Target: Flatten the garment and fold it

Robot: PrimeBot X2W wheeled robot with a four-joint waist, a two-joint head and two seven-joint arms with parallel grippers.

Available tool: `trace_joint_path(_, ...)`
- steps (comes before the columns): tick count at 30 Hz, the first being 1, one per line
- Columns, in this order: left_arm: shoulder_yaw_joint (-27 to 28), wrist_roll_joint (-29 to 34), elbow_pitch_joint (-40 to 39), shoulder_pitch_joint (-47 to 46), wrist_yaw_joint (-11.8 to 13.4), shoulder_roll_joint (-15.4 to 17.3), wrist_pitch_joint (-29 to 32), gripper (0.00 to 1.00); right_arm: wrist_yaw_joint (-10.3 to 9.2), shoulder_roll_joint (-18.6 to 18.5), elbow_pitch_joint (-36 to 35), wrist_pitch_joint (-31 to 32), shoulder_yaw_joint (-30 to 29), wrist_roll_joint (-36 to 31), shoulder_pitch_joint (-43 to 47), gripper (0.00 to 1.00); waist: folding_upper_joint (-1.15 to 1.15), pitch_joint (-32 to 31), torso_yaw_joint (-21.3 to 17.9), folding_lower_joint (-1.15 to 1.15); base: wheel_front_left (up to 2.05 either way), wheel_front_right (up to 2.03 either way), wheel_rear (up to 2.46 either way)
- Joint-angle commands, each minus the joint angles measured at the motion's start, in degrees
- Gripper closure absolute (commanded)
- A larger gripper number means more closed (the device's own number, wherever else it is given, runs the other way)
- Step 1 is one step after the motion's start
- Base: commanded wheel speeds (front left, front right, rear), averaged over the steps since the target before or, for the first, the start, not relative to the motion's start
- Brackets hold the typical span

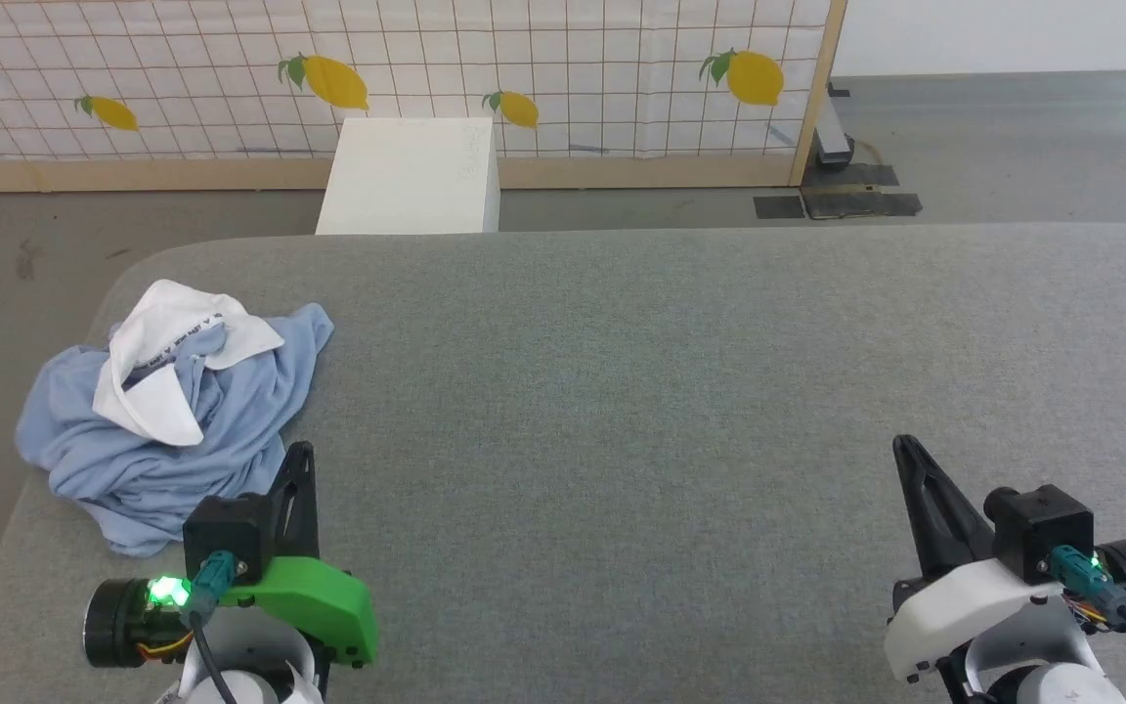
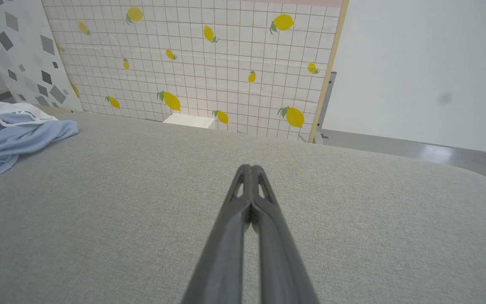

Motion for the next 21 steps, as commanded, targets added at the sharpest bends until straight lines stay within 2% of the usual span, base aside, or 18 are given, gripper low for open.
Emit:
trace_joint_path(1,0.2,0.6,-0.2,0.7,0.4,-0.3,0.1,1.0,-0.1,0.1,-0.3,0.0,0.1,-0.4,-0.8,1.0,0.0,0.0,0.0,0.0,0.0,0.0,0.0)
trace_joint_path(21,0.2,0.6,-0.2,0.7,0.4,-0.3,0.1,1.0,-0.1,0.1,-0.3,0.0,0.1,-0.4,-0.8,1.0,0.0,0.0,0.0,0.0,0.0,0.0,0.0)
